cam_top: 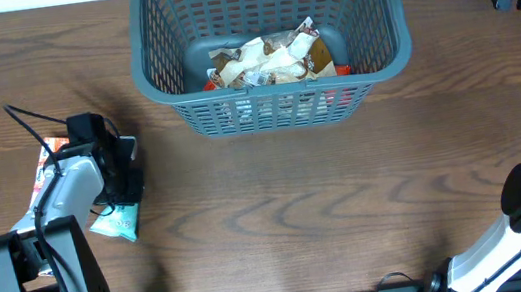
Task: Pack container
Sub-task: 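Move the left gripper to the mint-green wipe pouch and grasp it, then lift the green pouch with the left gripper and drop it into the basket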
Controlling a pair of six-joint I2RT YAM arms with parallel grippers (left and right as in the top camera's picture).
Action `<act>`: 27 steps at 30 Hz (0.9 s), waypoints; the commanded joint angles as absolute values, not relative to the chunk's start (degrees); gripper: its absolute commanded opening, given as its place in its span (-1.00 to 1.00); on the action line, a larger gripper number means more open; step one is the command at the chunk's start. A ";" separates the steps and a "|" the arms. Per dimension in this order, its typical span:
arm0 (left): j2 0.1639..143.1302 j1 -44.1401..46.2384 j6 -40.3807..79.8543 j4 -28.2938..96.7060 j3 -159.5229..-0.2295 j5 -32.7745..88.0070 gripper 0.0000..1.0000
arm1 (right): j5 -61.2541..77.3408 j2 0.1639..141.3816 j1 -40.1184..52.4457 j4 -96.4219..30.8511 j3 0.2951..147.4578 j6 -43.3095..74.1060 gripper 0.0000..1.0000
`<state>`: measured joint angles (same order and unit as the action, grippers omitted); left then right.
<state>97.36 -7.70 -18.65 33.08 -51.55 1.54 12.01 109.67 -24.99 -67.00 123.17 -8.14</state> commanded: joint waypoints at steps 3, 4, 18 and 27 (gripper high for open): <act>97.41 -7.90 -12.05 35.57 -52.84 2.59 -0.88 | 12.47 109.82 -24.67 -67.00 122.89 -8.62 0.97; 96.64 -7.90 -12.03 36.12 -53.32 3.92 -0.89 | 12.47 109.82 -24.67 -67.00 122.89 -8.62 0.98; 75.09 -7.90 0.64 40.75 -61.43 9.58 -0.89 | 12.47 109.84 -24.67 -67.07 122.89 -8.64 0.99; 71.13 -4.03 1.10 44.27 -81.34 12.88 -0.89 | 12.47 109.82 -24.67 -67.05 122.89 -8.64 0.98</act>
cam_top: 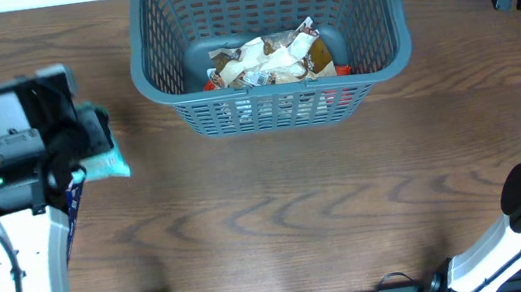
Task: Pack container
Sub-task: 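Lift the green pouch with the left gripper and drop it into the basket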
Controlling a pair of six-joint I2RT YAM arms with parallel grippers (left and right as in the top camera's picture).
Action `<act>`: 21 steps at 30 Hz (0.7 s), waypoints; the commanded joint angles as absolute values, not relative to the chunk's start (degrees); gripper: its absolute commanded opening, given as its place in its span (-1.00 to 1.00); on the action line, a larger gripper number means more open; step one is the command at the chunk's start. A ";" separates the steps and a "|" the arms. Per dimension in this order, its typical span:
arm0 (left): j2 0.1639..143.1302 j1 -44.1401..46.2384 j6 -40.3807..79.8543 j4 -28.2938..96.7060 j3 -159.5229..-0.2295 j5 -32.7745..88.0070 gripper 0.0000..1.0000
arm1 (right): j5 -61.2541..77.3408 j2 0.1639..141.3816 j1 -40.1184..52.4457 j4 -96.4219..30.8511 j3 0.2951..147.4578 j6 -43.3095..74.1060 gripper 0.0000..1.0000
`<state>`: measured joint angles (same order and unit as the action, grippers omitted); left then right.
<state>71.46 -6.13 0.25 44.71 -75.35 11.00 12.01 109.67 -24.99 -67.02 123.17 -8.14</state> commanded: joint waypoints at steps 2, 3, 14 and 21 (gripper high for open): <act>71.59 -2.22 0.10 43.33 -85.12 12.86 -0.89 | 12.47 109.82 -24.67 -67.05 122.89 -8.64 0.98; 72.01 -1.04 -0.45 42.46 -87.39 12.84 -0.89 | 12.47 109.82 -24.67 -67.05 122.89 -8.64 0.99; 81.60 12.82 -12.58 35.51 -101.54 12.88 -0.89 | 12.47 109.84 -24.67 -67.11 122.89 -8.64 0.98; 91.64 23.55 -37.95 30.72 -102.69 13.72 -0.89 | 12.49 109.82 -24.67 -67.75 122.89 -8.64 0.98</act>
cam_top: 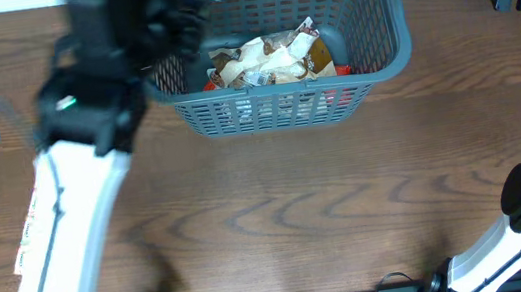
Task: Pack container
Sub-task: 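Lift the green pouch with the left gripper and drop it into the basket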
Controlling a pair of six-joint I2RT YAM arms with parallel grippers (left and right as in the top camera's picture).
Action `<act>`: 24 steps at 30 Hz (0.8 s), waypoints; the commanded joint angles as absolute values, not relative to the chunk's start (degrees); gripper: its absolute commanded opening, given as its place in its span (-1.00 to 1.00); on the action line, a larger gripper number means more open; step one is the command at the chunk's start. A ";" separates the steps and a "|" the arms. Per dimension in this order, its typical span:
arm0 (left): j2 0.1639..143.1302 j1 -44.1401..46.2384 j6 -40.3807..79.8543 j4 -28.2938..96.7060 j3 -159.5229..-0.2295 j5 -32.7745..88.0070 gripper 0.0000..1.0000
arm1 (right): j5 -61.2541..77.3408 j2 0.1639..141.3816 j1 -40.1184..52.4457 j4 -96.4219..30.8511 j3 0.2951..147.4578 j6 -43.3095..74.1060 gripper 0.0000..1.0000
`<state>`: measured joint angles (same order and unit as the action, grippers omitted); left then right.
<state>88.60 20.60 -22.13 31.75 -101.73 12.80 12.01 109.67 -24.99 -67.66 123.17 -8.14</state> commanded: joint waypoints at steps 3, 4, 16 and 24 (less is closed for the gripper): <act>94.59 25.17 -48.58 30.74 -102.67 13.74 -0.89 | 12.49 109.82 -24.67 -67.92 122.89 -8.64 0.99; 95.42 25.39 -51.59 30.76 -102.67 13.76 -0.89 | 12.49 109.82 -24.67 -68.01 122.89 -8.62 0.99; 104.51 25.32 -58.92 30.74 -102.67 13.93 -0.89 | 12.49 109.82 -24.67 -68.45 122.89 -8.62 0.98; 109.73 25.32 -58.85 31.40 -102.67 13.89 -0.74 | 12.49 109.82 -24.67 -68.47 122.89 -8.64 0.99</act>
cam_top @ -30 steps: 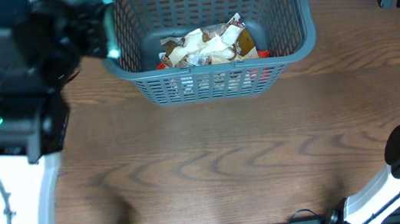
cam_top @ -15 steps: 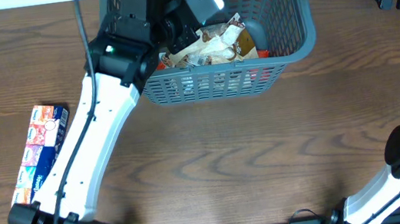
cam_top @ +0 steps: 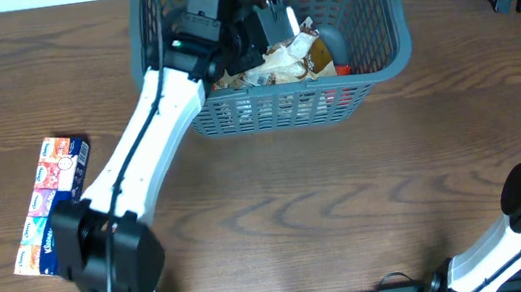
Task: Pack container
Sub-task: 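Lift the green pouch with the left gripper and drop it into the basket, then move the left gripper to the Kleenex tissue box and grasp it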
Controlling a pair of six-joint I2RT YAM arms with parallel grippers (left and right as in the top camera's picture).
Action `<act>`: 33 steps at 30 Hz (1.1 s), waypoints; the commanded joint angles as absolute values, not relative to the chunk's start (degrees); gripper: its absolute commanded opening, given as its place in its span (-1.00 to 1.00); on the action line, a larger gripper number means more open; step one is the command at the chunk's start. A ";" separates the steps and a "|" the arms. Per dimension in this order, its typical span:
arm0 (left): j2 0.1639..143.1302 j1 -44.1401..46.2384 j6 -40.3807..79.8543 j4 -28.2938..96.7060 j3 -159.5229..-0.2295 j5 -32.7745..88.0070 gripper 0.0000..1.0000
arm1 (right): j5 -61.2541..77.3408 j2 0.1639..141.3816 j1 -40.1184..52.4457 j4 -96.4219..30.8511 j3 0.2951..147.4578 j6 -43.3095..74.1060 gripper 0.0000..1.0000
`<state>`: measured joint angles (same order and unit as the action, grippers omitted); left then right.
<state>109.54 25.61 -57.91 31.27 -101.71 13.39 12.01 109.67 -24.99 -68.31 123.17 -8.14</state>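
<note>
The grey mesh basket stands at the back middle of the table, holding a heap of crumpled snack packets. My left arm reaches up from the front left, and its gripper is low inside the basket over the heap. Its fingers are dark against the packets, so their state is unclear, and no teal packet shows in them. A strip of colourful packets lies flat on the table at the left. My right gripper is parked at the far right edge, away from everything.
The right arm's base stands at the front right corner. Brown wooden table spreads in front of the basket. The basket's walls rise around the left gripper.
The left gripper has moved from above the basket's left rim, where it held a teal packet, down into the basket over the heap. The teal packet is no longer visible in it.
The left gripper was down on a teal packet at the table's left, beside the strip. Then it held that packet lifted near the left side, then over the basket's left rim. Now it is inside the basket; the strip lies uncovered at the left.
</note>
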 commanded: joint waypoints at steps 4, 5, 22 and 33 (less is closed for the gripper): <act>109.65 25.30 -58.33 32.45 -102.67 13.72 -0.14 | 12.47 109.82 -24.67 -68.55 122.89 -8.64 0.98; 109.60 25.32 -57.84 32.53 -102.67 13.39 0.50 | 12.49 109.82 -24.67 -68.58 122.89 -8.64 0.98; 96.36 25.02 -49.15 31.97 -102.67 2.31 0.99 | 14.35 109.82 -24.67 -68.99 122.89 -8.88 0.98; 79.31 6.63 -21.65 49.47 -102.67 -8.43 0.98 | 14.44 109.82 -24.62 -68.99 122.89 -8.86 0.99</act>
<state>80.93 12.29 -32.14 45.19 -102.21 -5.13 13.56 109.67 -24.99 -68.82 123.17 -8.14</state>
